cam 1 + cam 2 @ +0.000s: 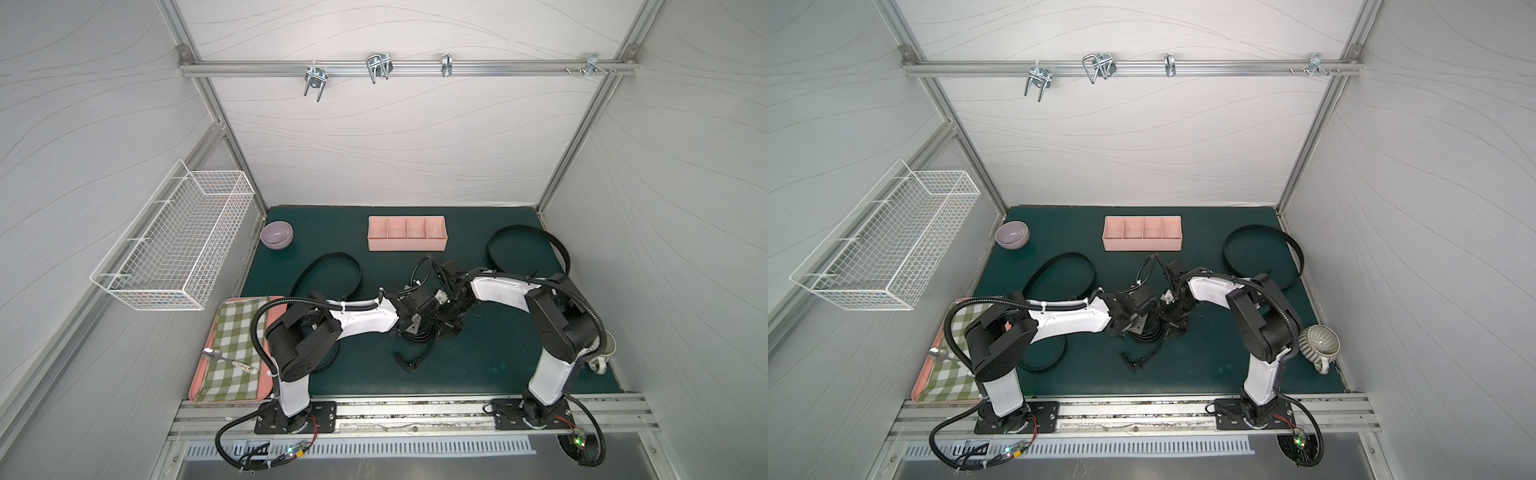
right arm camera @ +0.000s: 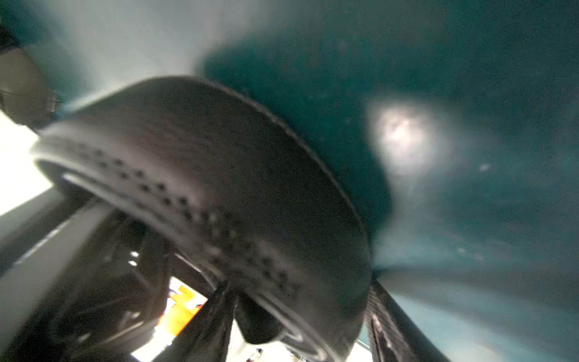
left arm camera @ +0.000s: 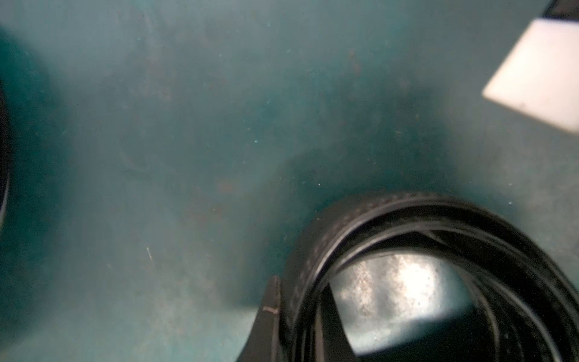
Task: Place the belts into the storage roll
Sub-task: Pick up the belt from the center of the board.
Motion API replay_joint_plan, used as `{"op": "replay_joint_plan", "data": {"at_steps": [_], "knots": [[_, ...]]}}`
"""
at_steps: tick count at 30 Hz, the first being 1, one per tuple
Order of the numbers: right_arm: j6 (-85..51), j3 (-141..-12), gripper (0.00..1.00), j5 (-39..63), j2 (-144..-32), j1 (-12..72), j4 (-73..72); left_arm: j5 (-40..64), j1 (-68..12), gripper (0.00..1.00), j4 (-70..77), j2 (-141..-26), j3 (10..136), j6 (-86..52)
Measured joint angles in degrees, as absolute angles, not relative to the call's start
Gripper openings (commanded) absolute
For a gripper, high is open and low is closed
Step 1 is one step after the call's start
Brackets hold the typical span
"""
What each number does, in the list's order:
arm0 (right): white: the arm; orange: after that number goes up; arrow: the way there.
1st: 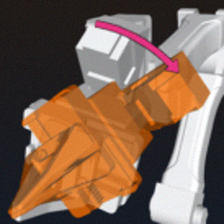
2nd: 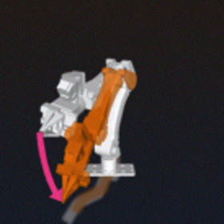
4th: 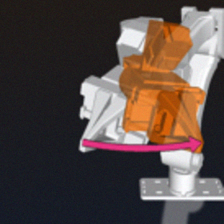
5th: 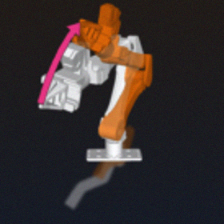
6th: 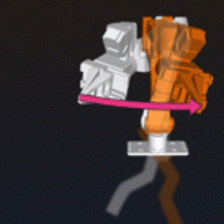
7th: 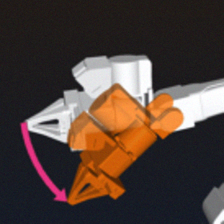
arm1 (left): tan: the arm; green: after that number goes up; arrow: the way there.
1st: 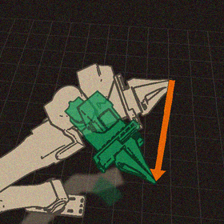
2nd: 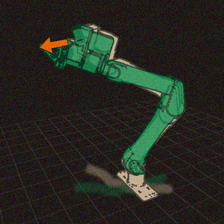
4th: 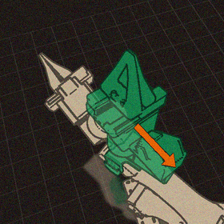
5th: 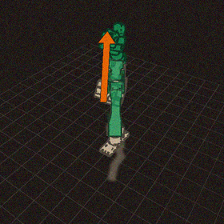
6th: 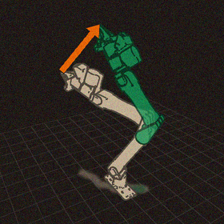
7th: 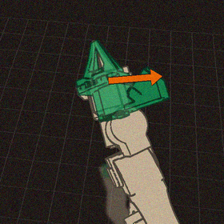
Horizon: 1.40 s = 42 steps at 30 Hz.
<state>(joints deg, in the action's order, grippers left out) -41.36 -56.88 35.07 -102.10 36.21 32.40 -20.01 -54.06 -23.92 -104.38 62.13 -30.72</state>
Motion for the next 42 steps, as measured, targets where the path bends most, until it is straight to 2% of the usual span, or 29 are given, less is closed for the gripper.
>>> {"op": "replay_joint_plan", "data": {"at_steps": [15,22,24,27,32,36,39,42], "knots": [[-59.22,-49.23,0.64,36.12,-98.13,40.56,17.89,-21.26,-53.95,0.00,-26.17,-105.10,63.22,-32.45],[-62.15,-48.99,0.56,34.74,-97.86,41.41,17.17,-21.26,-54.02,0.00,-26.28,-105.12,63.26,-33.41],[-62.67,-48.99,0.49,34.17,-97.86,41.60,16.88,-21.23,-54.08,0.00,-26.24,-105.12,63.26,-33.80],[-63.68,-48.88,0.44,32.97,-97.89,41.85,16.58,-20.93,-54.24,0.00,-26.20,-105.12,63.18,-34.63],[-64.64,-48.77,0.42,32.36,-97.91,41.89,16.38,-20.91,-54.28,0.00,-25.80,-104.95,62.78,-35.44],[-65.23,-48.82,0.15,32.12,-98.24,41.85,15.75,-20.60,-54.39,0.00,-25.58,-104.42,62.17,-36.16],[-66.48,-48.77,0.04,32.03,-98.24,41.78,15.55,-20.51,-54.85,0.00,-25.32,-102.98,60.69,-36.75],[-65.95,-48.77,0.00,31.92,-98.17,41.78,15.57,-20.12,-54.89,0.00,-23.99,-101.08,58.57,-37.30]]}}
